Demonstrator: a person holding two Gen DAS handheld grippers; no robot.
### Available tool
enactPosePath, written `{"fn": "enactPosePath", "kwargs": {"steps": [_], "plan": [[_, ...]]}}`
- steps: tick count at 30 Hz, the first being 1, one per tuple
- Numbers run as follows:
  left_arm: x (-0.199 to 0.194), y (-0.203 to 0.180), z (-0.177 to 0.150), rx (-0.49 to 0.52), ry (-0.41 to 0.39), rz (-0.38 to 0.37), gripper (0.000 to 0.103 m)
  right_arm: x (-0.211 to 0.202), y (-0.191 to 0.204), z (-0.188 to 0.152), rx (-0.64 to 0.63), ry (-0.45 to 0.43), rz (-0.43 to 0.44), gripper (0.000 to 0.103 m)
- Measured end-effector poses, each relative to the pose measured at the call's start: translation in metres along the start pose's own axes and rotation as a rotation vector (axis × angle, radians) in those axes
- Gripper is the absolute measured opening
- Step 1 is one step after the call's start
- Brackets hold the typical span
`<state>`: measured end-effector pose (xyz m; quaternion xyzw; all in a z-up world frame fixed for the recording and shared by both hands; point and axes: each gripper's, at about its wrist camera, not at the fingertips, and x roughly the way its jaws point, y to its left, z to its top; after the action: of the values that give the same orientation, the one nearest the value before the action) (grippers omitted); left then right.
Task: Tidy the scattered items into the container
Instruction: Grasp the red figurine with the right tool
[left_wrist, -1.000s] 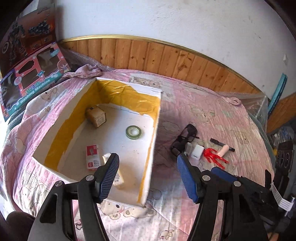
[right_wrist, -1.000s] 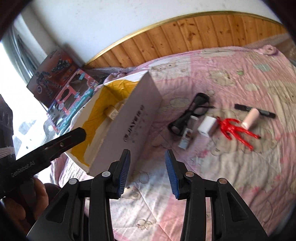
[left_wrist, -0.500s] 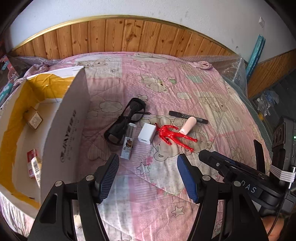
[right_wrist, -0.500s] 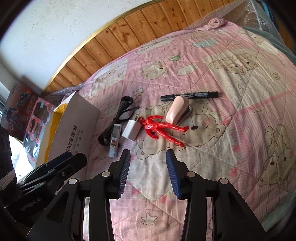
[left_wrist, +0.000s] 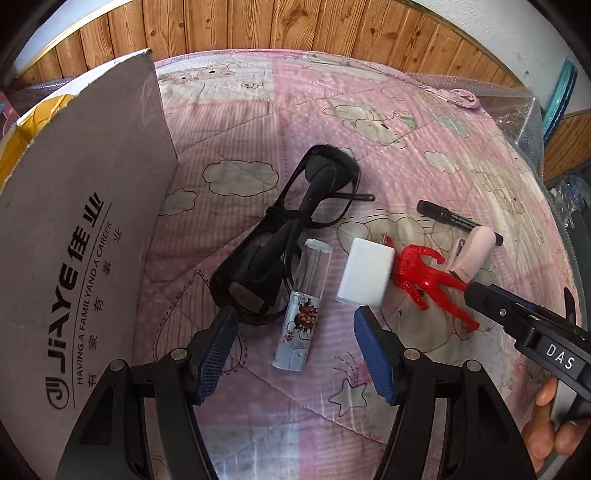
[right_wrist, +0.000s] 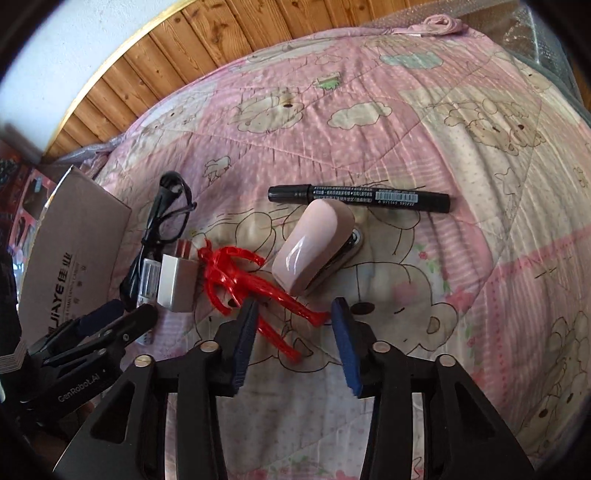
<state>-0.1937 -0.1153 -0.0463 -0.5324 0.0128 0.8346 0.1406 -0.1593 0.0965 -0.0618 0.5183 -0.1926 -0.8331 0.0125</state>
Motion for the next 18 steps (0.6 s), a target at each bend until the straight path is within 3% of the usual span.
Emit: {"fn": "enactPosePath", "kwargs": {"steps": [2, 4, 5, 7, 9, 10, 15, 17, 18], "plan": [[0.000, 0.000, 0.000, 0.018, -0.024, -0.011, 0.060, -0.003, 0.008, -0.005, -0.011, 0.036, 0.059, 0.010], [-0.003, 0.001, -0.001, 0.028, -0.042, -0.028, 0.040, -0.013, 0.018, -0.011, -0.021, 0.053, 0.148, 0.010], [-0.004, 0.003, -0.001, 0.027, -0.046, -0.028, 0.036, -0.016, 0.024, -0.013, -0.047, 0.052, 0.157, 0.011], [-0.005, 0.009, -0.003, 0.001, -0.046, -0.049, 0.036, -0.018, 0.034, -0.010, -0.093, 0.026, 0.115, 0.015], [-0.003, 0.015, -0.004, -0.035, -0.043, -0.069, 0.037, -0.014, 0.037, -0.003, -0.098, -0.005, 0.068, 0.042], [-0.003, 0.016, -0.004, -0.043, -0.045, -0.076, 0.040, -0.009, 0.038, 0.001, -0.098, -0.012, 0.055, 0.044], [0.001, 0.008, -0.002, -0.016, -0.054, -0.061, 0.051, 0.037, 0.055, 0.017, -0.234, 0.048, 0.032, 0.044], [0.002, 0.006, -0.002, 0.003, -0.057, -0.047, 0.051, 0.039, 0.059, 0.018, -0.290, 0.022, 0.014, 0.036], [0.002, 0.006, 0.000, 0.009, -0.056, -0.050, 0.051, 0.039, 0.059, 0.018, -0.300, 0.025, -0.003, 0.026]]}}
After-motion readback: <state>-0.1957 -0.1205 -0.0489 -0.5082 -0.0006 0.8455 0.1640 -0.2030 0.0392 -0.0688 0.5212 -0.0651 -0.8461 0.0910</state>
